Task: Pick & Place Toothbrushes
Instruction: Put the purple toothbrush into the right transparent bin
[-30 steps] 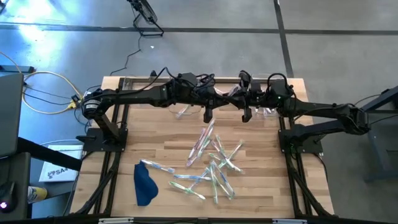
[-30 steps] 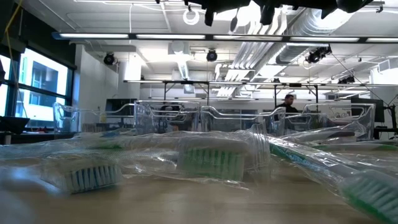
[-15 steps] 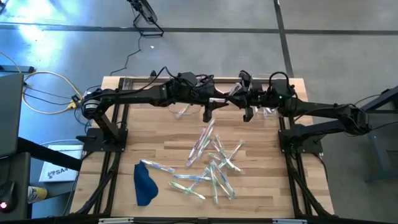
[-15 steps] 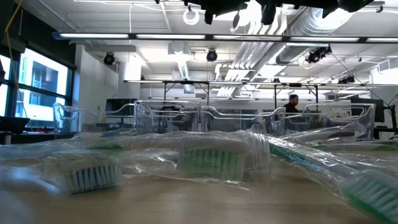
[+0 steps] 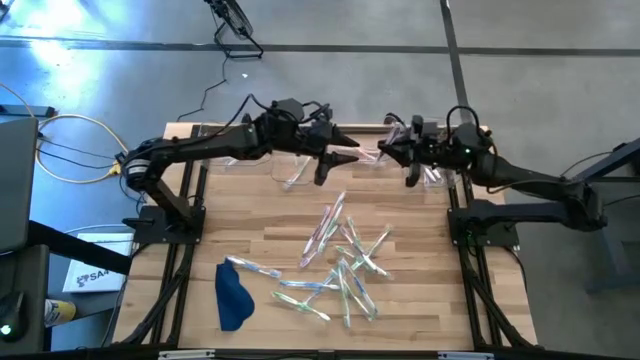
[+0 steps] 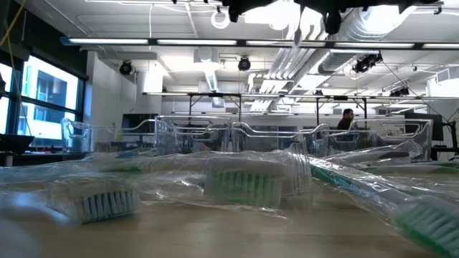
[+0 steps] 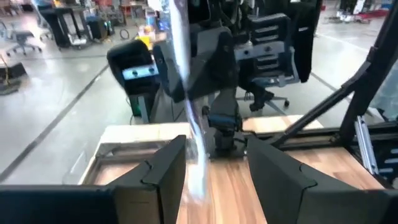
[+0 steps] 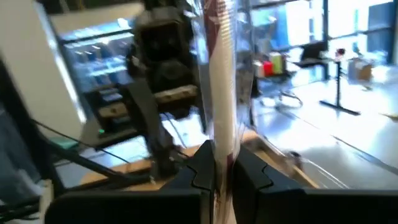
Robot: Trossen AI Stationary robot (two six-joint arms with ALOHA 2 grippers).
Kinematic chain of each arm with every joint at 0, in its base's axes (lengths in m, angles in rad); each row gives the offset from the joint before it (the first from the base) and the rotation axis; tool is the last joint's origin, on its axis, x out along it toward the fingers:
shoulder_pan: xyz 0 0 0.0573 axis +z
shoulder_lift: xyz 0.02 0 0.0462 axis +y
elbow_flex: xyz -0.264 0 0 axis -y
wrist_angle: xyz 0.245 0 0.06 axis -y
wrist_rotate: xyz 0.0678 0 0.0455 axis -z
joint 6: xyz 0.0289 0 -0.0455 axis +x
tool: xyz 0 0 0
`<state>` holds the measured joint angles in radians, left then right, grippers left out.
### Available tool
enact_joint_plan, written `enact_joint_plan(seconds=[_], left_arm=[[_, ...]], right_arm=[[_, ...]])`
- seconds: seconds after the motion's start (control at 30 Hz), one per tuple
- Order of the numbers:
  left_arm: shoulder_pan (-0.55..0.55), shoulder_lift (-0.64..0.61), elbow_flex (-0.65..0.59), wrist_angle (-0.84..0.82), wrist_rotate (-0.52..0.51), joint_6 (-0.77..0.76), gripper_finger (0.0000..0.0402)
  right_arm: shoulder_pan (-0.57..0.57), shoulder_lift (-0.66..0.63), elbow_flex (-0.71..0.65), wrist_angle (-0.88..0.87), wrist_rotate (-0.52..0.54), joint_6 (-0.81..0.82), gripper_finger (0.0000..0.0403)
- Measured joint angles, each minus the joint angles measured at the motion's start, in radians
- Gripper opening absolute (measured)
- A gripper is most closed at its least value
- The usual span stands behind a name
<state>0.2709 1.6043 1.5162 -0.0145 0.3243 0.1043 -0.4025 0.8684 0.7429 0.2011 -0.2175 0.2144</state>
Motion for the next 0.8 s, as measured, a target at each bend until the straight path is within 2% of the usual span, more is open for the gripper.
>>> enact_joint_plan(seconds=[0.17, 0.33, 0.6, 0.8], left_arm=[[0.012, -0.026, -0.001, -0.003, 0.005, 0.000, 0.0167], [0.010, -0.035, -0.001, -0.003, 0.006, 0.021, 0.0168], [0.011, -0.033, -0.001, -0.021, 0.006, 0.022, 0.0168], [0.010, -0.033, -0.001, -0.018, 0.006, 0.022, 0.0168]], right_arm=[[-0.013, -0.090, 0.000, -0.176, 0.087, 0.002, 0.0017], [-0.017, -0.152, 0.000, -0.374, 0.263, 0.006, 0.0017], [-0.048, -0.158, 0.000, -0.601, 0.587, 0.189, 0.0017], [-0.125, -0.106, 0.000, -0.670, 0.691, 0.261, 0.0017]])
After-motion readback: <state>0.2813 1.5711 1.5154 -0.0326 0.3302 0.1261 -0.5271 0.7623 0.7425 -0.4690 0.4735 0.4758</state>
